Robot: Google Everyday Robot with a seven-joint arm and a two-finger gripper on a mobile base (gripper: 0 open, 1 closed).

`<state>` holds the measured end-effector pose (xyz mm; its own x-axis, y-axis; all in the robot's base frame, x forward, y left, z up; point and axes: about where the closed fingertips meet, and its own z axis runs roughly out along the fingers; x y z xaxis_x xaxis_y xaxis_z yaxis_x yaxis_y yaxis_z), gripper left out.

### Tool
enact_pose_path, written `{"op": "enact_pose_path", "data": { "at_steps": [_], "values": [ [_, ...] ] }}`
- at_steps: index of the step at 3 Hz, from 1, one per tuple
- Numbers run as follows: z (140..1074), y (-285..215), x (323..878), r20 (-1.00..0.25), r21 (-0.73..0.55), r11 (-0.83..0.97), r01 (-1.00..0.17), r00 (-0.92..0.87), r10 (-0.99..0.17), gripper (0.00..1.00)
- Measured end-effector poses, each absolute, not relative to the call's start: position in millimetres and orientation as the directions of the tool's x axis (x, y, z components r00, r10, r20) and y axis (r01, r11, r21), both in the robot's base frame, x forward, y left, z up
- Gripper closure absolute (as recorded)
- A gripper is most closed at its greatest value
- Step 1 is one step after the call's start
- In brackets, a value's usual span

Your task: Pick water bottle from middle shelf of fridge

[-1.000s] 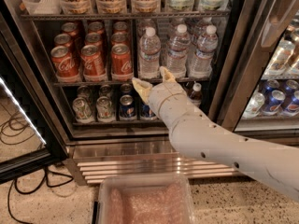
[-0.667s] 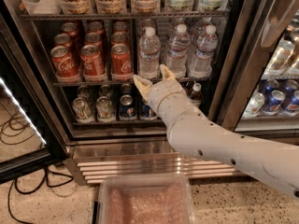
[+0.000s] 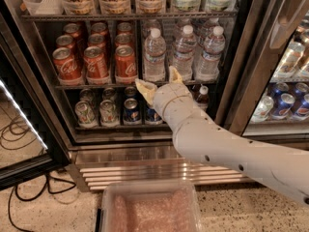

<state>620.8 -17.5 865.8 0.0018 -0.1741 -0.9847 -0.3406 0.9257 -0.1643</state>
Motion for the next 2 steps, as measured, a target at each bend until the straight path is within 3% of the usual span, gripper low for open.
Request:
{"op": "enact_pose_path", "data": {
  "at_steps": [2],
  "values": [
    [867, -15, 635, -0.985, -0.167, 0.931, -0.324, 0.026, -0.168, 0.31]
  ]
}}
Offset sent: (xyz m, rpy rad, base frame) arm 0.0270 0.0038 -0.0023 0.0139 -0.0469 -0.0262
